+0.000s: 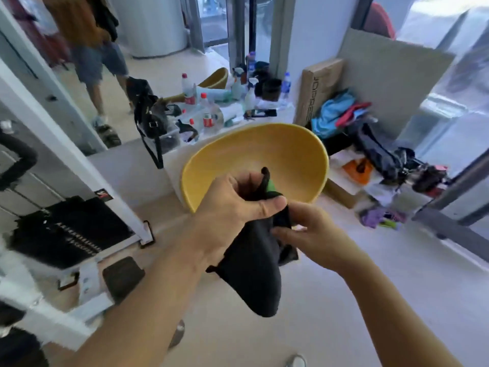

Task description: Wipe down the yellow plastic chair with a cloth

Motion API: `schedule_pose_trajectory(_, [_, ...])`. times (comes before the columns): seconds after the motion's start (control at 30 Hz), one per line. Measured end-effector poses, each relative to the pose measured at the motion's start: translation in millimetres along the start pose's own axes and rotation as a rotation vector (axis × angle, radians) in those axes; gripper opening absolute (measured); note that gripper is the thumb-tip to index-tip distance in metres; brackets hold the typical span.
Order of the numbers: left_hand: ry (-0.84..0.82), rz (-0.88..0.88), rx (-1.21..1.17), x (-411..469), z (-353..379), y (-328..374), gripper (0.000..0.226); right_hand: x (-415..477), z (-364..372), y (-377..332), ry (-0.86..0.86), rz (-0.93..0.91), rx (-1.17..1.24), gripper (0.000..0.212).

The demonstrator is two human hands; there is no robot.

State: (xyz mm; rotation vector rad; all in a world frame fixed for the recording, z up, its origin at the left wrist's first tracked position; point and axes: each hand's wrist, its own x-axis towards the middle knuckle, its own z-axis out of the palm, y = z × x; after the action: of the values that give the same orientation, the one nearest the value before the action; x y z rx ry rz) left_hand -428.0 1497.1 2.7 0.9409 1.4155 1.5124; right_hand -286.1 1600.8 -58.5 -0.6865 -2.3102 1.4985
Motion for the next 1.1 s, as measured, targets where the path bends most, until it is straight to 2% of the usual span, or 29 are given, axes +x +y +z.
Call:
schedule_pose_trajectory(0.1, [0.008, -0.11, -0.189, 42.2, 40.1, -13.9, 0.01, -0.1, -44.0, 42.1, 0.106, 0.071, -0.147, 0.008])
schedule_pose_trajectory(0.2, [0.108, -0.191, -0.448, 82.1, 55.3, -24.1, 0.013, -0.8, -95.7, 66.9, 0.244, 0.068, -0.336, 0.018])
schedule_pose_trajectory(0.23, [0.198, -0.2, -0.51, 97.1, 57.0, -27.3, 0.014, -0.3, -113.4, 70.5, 0.305, 0.073, -0.317, 0.021])
schedule_pose_trajectory(0.3, [0.427, -0.161, -0.505, 133.4, 52.3, -39.5, 0.005, 6.5, -145.3, 71.7, 0.431, 0.164, -0.075, 0.023])
schedule_pose_trajectory(0.33, [0.538, -0.139, -0.403, 154.7, 46.8, -49.3, 0.006, 13.7, -161.7, 73.4, 0.484, 0.244, 0.066, 0.024])
schedule_pose_trajectory(0.37, [0.622, -0.141, -0.199, 176.3, 38.8, -62.2, 0.01, 22.2, -177.4, 73.2, 0.52, 0.332, 0.193, 0.027])
schedule_pose_trajectory(0.43, [0.707, -0.231, 0.403, 209.5, 26.3, -91.8, 0.013, 43.0, -203.8, 75.8, 0.508, 0.452, 0.382, 0.03])
schedule_pose_trajectory(0.47, [0.71, -0.282, 0.633, 223.8, 29.9, -103.9, 0.02, 57.4, -217.0, 78.4, 0.485, 0.479, 0.465, 0.029])
schedule_pose_trajectory(0.5, [0.656, -0.287, 0.702, 230.4, 38.6, -115.3, 0.025, 71.4, -225.1, 80.6, 0.46, 0.485, 0.536, 0.027])
schedule_pose_trajectory(0.53, [0.513, -0.234, 0.636, 233.6, 50.3, -124.8, 0.026, 85.8, -230.9, 81.9, 0.448, 0.485, 0.591, 0.025])
schedule_pose_trajectory(0.57, [0.281, -0.178, 0.492, 239.8, 71.7, -134.2, 0.026, 104.1, -239.3, 86.7, 0.44, 0.493, 0.638, 0.025])
schedule_pose_trajectory(0.6, [0.007, -0.179, 0.3, 243.1, 97.3, -144.5, 0.032, 122.0, -245.8, 91.3, 0.422, 0.506, 0.689, 0.025])
schedule_pose_trajectory(0.63, [-0.19, -0.221, 0.182, 243.9, 124.9, -152.0, 0.041, 139.8, -252.3, 95.7, 0.401, 0.525, 0.744, 0.027])
schedule_pose_trajectory(0.67, [-0.262, -0.256, 0.151, 247.6, 147.7, -159.5, 0.048, 156.7, -260.1, 99.1, 0.389, 0.559, 0.805, 0.028])
schedule_pose_trajectory(0.7, [-0.222, -0.252, 0.171, 257.6, 164.4, -163.9, 0.045, 172.7, -269.9, 103.0, 0.376, 0.598, 0.878, 0.029])
schedule_pose_trajectory(0.77, [0.009, -0.248, 0.133, 294.8, 181.2, -173.4, 0.019, 203.0, -296.5, 113.7, 0.347, 0.62, 1.01, 0.023])
schedule_pose_trajectory(0.8, [0.086, -0.295, 0.014, 314.8, 186.0, -171.4, 0.012, 215.3, -312.4, 121.4, 0.347, 0.597, 1.043, 0.021])
schedule_pose_trajectory(0.83, [0.128, -0.336, -0.106, 337.5, 186.6, -169.3, 0.016, 226.3, -330.9, 129.3, 0.346, 0.554, 1.041, 0.02])
schedule_pose_trajectory(0.9, [0.181, -0.299, -0.173, 378.5, 184.9, -158.6, 0.027, 245.2, -369.9, 143.6, 0.411, 0.495, 0.888, 0.017])
schedule_pose_trajectory(0.93, [0.199, -0.245, -0.163, 396.2, 185.2, -151.2, 0.025, 253.1, -388.0, 151.9, 0.454, 0.485, 0.722, 0.011])
schedule_pose_trajectory(1.0, [0.229, -0.173, -0.176, 427.6, 186.2, -135.7, 0.022, 264.0, -420.0, 169.5, 0.464, 0.491, 0.286, 0.014])
schedule_pose_trajectory(1.07, [0.249, -0.183, -0.252, 459.3, 187.3, -117.4, 0.032, 272.6, -447.4, 187.3, 0.347, 0.429, 0.003, 0.038])
schedule_pose_trajectory(1.1, [0.262, -0.202, -0.281, 475.0, 186.6, -112.2, 0.036, 277.8, -459.4, 194.9, 0.209, 0.344, -0.114, 0.053])
